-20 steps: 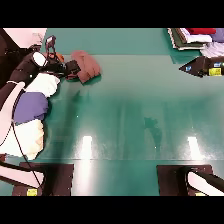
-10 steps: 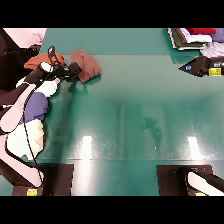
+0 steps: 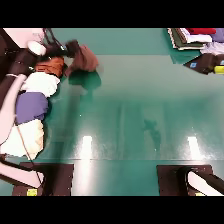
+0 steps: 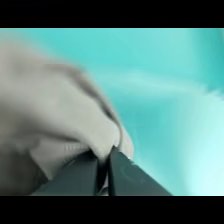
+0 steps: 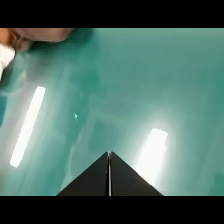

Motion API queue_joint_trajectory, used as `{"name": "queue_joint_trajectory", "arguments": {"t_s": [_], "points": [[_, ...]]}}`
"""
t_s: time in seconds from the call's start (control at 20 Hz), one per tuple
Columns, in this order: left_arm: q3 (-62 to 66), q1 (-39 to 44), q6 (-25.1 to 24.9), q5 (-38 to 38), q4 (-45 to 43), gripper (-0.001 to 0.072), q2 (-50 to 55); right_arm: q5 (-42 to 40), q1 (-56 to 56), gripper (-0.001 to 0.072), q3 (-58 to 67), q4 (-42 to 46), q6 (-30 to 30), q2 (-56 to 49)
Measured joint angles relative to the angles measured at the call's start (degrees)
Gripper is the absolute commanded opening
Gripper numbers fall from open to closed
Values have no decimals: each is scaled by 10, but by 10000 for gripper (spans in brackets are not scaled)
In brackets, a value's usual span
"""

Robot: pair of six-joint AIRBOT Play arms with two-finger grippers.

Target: Fold the shirts.

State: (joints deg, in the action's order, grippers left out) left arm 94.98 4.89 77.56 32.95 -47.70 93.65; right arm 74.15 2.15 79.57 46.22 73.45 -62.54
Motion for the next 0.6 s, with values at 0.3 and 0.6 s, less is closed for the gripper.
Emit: {"name": "queue_joint_trajectory", "arguments": {"t_s": [0.3,0.6], "points": [[35,51,-51,140,-37,22,-170,-3,46,16,107,0,0,26],[-25,200,-58,270,-83,24,-206,22,59,16,185,-2,4,30]]}}
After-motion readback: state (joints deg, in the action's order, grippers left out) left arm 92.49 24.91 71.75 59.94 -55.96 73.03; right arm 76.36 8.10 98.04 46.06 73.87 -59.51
